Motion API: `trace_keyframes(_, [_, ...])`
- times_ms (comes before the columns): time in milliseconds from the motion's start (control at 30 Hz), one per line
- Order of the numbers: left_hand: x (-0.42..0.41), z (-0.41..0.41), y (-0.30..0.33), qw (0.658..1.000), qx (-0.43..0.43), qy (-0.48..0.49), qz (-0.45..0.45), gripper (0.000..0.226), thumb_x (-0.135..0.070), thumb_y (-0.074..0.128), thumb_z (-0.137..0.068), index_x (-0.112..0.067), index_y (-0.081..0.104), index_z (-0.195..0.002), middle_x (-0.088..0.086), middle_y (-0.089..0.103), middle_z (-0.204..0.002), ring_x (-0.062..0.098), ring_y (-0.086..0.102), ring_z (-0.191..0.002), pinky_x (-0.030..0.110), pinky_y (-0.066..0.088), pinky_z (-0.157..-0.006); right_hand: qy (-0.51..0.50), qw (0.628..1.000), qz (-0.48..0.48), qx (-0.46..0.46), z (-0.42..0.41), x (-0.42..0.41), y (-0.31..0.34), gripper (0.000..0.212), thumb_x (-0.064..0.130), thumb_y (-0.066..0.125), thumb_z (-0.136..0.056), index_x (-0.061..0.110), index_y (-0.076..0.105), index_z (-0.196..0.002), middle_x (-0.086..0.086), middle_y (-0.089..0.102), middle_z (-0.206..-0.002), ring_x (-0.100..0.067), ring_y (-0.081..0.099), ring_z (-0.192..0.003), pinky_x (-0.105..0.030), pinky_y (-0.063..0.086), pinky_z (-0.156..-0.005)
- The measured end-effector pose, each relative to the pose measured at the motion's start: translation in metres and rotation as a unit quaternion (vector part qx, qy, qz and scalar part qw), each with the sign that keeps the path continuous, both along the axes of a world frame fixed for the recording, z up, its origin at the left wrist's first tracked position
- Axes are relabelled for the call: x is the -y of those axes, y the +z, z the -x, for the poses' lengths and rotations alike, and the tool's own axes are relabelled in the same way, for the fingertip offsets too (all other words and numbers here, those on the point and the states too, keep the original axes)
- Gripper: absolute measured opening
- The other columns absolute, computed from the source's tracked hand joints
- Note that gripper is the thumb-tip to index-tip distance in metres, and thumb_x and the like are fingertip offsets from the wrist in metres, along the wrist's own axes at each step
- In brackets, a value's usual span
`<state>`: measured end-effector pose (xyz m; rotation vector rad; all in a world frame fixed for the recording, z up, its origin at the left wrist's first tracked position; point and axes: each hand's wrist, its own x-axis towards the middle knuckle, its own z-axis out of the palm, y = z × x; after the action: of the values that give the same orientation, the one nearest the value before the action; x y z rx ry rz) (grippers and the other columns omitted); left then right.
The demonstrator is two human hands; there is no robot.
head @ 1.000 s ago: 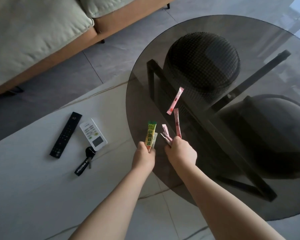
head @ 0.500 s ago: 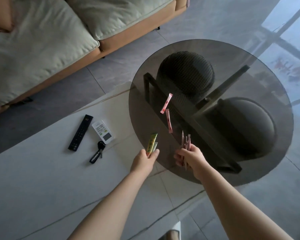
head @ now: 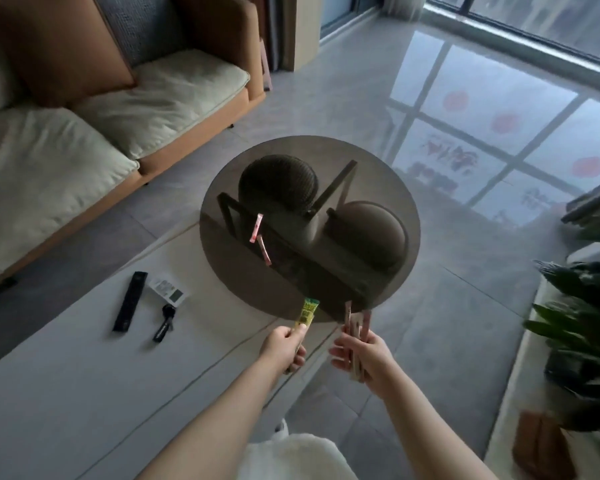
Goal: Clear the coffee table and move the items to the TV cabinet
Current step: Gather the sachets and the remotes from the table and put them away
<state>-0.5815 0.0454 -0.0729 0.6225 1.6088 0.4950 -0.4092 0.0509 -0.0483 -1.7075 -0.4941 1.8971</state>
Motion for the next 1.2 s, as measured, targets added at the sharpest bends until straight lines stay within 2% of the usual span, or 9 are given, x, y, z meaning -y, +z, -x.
trace_keyframes(133, [0.036, -0.046, 0.027, 0.999, -0.003, -0.043, -0.009, 0.028, -0.037, 0.05, -0.094, -0.011, 0.056, -0.082, 0.004, 0.057, -0.062, 0.013, 0.05, -0.047, 0.021, 0.04, -0.044, -0.047, 0.999, -0.009, 0.015, -0.043, 0.056, 0.021, 0.013, 0.001, 0.058, -0.088, 0.003, 0.055, -0.101, -0.017, 0.063, -0.083, -0.026, 0.067, -0.069, -0.037, 0.058, -0.06])
trace_keyframes(300, [0.086, -0.108, 0.063, 0.993, -0.014, -0.115, -0.028, 0.031, -0.037, 0.049, -0.095, -0.01, 0.055, -0.079, 0.005, 0.059, -0.063, 0.012, 0.052, -0.045, 0.017, 0.039, -0.039, -0.114, 0.993, -0.01, 0.029, -0.095, 0.135, 0.041, 0.009, -0.005, 0.054, -0.089, 0.003, 0.05, -0.09, -0.017, 0.061, -0.072, -0.022, 0.065, -0.049, -0.031, 0.055, -0.046])
trace_keyframes(467, [0.14, -0.163, 0.091, 0.983, -0.007, -0.181, -0.042, 0.03, -0.034, 0.049, -0.096, -0.012, 0.052, -0.075, 0.005, 0.059, -0.062, 0.01, 0.052, -0.041, 0.013, 0.037, -0.035, -0.184, 0.982, -0.032, 0.012, -0.138, 0.205, 0.061, 0.01, -0.007, 0.053, -0.088, 0.002, 0.05, -0.085, -0.017, 0.057, -0.073, -0.019, 0.063, -0.046, -0.029, 0.054, -0.044])
trace_keyframes(667, [0.188, -0.207, 0.117, 0.955, -0.007, -0.291, -0.064, 0.03, -0.034, 0.049, -0.096, -0.012, 0.05, -0.075, 0.006, 0.058, -0.063, 0.015, 0.049, -0.044, 0.017, 0.035, -0.039, -0.287, 0.956, -0.057, 0.003, -0.17, 0.27, 0.08, 0.012, -0.008, 0.052, -0.089, 0.003, 0.048, -0.085, -0.016, 0.054, -0.072, -0.019, 0.063, -0.045, -0.029, 0.053, -0.043])
trace_keyframes(800, [0.213, -0.227, 0.129, 0.923, -0.017, -0.378, -0.077, 0.028, -0.035, 0.049, -0.096, -0.01, 0.051, -0.083, 0.005, 0.058, -0.063, 0.015, 0.049, -0.045, 0.017, 0.035, -0.038, -0.363, 0.929, -0.075, 0.01, -0.179, 0.313, 0.087, 0.011, -0.008, 0.052, -0.089, 0.002, 0.047, -0.088, -0.016, 0.055, -0.073, -0.016, 0.063, -0.044, -0.028, 0.053, -0.042])
trace_keyframes(1000, [0.262, -0.237, 0.139, 0.865, -0.009, -0.495, -0.083, 0.026, -0.033, 0.048, -0.096, -0.01, 0.052, -0.085, 0.005, 0.057, -0.065, 0.014, 0.046, -0.046, 0.017, 0.031, -0.039, -0.491, 0.869, -0.052, 0.036, -0.17, 0.391, 0.092, 0.016, -0.008, 0.053, -0.088, -0.003, 0.048, -0.102, -0.018, 0.06, -0.076, -0.023, 0.064, -0.061, -0.032, 0.055, -0.046])
trace_keyframes(1100, [0.291, -0.234, 0.139, 0.843, 0.003, -0.534, -0.062, 0.024, -0.029, 0.048, -0.096, -0.009, 0.055, -0.085, 0.006, 0.059, -0.067, 0.016, 0.047, -0.048, 0.017, 0.032, -0.04, -0.553, 0.83, -0.051, 0.046, -0.151, 0.436, 0.092, 0.009, -0.008, 0.053, -0.087, 0.0, 0.051, -0.092, -0.014, 0.062, -0.075, -0.015, 0.066, -0.052, -0.029, 0.054, -0.046])
trace_keyframes(1200, [0.326, -0.233, 0.135, 0.821, 0.025, -0.57, -0.036, 0.019, -0.023, 0.05, -0.095, -0.009, 0.056, -0.083, 0.008, 0.06, -0.068, 0.017, 0.05, -0.049, 0.017, 0.034, -0.039, -0.612, 0.788, -0.046, 0.053, -0.129, 0.483, 0.09, 0.014, -0.008, 0.052, -0.087, 0.003, 0.052, -0.079, -0.014, 0.062, -0.07, -0.018, 0.065, -0.054, -0.03, 0.054, -0.047])
